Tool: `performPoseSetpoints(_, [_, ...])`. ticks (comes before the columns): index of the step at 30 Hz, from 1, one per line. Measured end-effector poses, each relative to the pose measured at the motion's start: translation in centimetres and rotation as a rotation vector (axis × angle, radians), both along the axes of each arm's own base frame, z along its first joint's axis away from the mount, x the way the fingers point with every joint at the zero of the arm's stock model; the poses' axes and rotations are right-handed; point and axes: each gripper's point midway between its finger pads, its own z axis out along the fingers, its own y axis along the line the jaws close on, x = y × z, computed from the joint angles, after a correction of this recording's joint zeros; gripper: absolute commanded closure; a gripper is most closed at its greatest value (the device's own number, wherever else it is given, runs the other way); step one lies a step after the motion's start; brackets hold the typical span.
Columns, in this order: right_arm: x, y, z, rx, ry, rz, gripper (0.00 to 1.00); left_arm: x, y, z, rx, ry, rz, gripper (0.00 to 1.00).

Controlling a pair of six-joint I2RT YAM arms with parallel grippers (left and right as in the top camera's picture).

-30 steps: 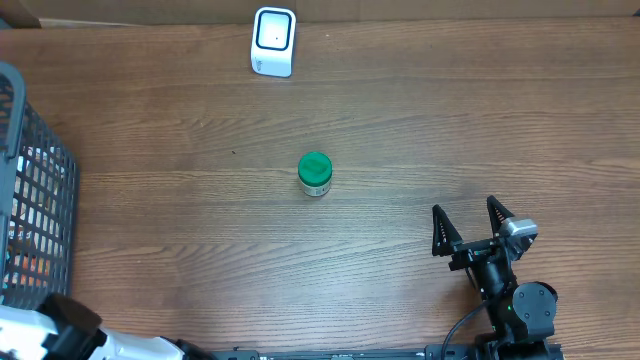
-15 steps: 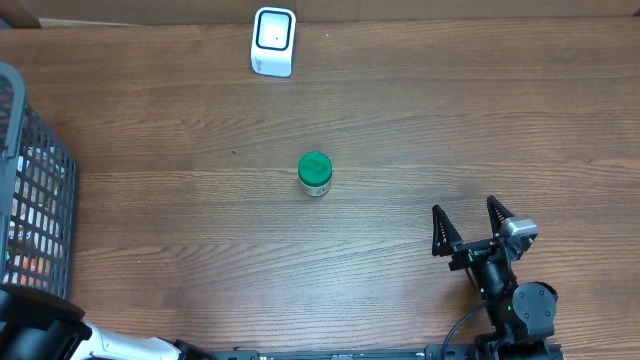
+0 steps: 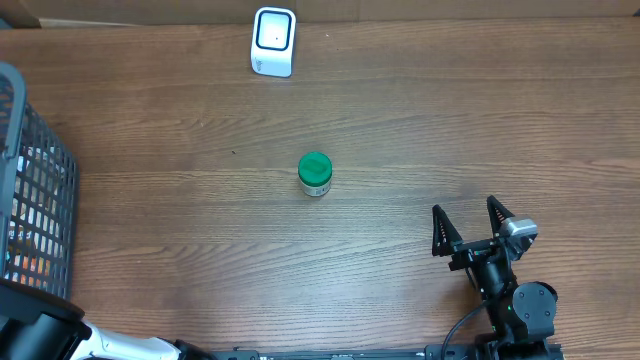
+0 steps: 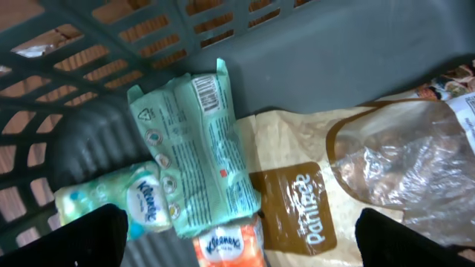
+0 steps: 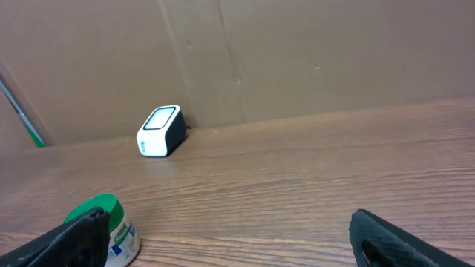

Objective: Scan the item barcode
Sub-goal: 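Grasp the mint-green packet and place it beside the jar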

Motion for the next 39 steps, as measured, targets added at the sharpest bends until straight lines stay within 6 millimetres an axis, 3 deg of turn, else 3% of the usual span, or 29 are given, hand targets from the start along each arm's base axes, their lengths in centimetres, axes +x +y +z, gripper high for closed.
performPoseSetpoints(5, [0.0,0.0,0.0,0.000,0.000,0.000,0.00,0.6,1.1,-2.8,-0.016,0.012,-0.004,0.11])
performPoseSetpoints(6, [0.0,0.0,0.0,0.000,0.000,0.000,0.00,0.7,1.3,-4.3,-0.038,0.025,-0.005,0.14])
performPoseSetpoints(7, [0.0,0.0,0.0,0.000,0.001,0.001,0.00,0.7,1.3,-6.2,-0.070,0.042,-0.006,0.18])
performPoseSetpoints(10, [0.0,0.0,0.0,0.000,0.000,0.000,0.00,0.4,1.4,-9.4,-0.112,0.085,-0.002,0.39])
performPoseSetpoints(11, [0.0,0.0,0.0,0.000,0.000,0.000,0.00,0.3,1.5,-9.3,-0.108,0.089,-0.007,0.45])
performPoseSetpoints(13, [0.0,0.0,0.0,0.000,0.001,0.001,0.00,0.1,1.7,-9.3,-0.102,0.100,-0.006,0.71])
performPoseSetpoints(16, [0.0,0.0,0.0,0.000,0.000,0.000,0.00,0.0,1.8,-9.3,-0.097,0.108,-0.006,0.96])
performPoseSetpoints(19, [0.0,0.0,0.0,0.000,0.000,0.001,0.00,0.1,1.6,-8.8,-0.108,0.103,0.002,0.96])
performPoseSetpoints(23, [0.0,0.0,0.0,0.000,0.000,0.000,0.00,-0.2,-0.7,-7.8,-0.225,0.110,0.004,0.96])
performPoseSetpoints(27, [0.0,0.0,0.0,0.000,0.001,0.000,0.00,1.6,-0.9,-3.0,-0.201,0.061,-0.028,0.96])
performPoseSetpoints(29, [0.0,0.0,0.0,0.000,0.000,0.000,0.00,3.4,-1.2,1.9,-0.107,0.005,-0.069,0.96])
performPoseSetpoints(32, [0.0,0.0,0.0,0.000,0.000,0.001,0.00,6.4,-3.7,11.1,0.082,-0.113,-0.159,0.96])
performPoseSetpoints(33, [0.0,0.0,0.0,0.000,0.001,0.000,0.00,7.7,-5.8,15.3,0.164,-0.177,-0.209,0.96])
performPoseSetpoints(34, [0.0,0.0,0.0,0.000,0.000,0.000,0.00,8.4,-7.3,17.4,0.205,-0.213,-0.242,0.95])
performPoseSetpoints(36, [0.0,0.0,0.0,0.000,0.001,0.000,0.00,10.0,-12.1,22.6,0.296,-0.310,-0.343,0.96])
performPoseSetpoints(38, [0.0,0.0,0.0,0.000,0.000,0.000,0.00,11.4,-18.7,26.5,0.346,-0.400,-0.486,0.96])
performPoseSetpoints(39, [0.0,0.0,0.0,0.000,0.001,0.000,0.00,11.5,-19.8,27.0,0.348,-0.412,-0.510,0.96])
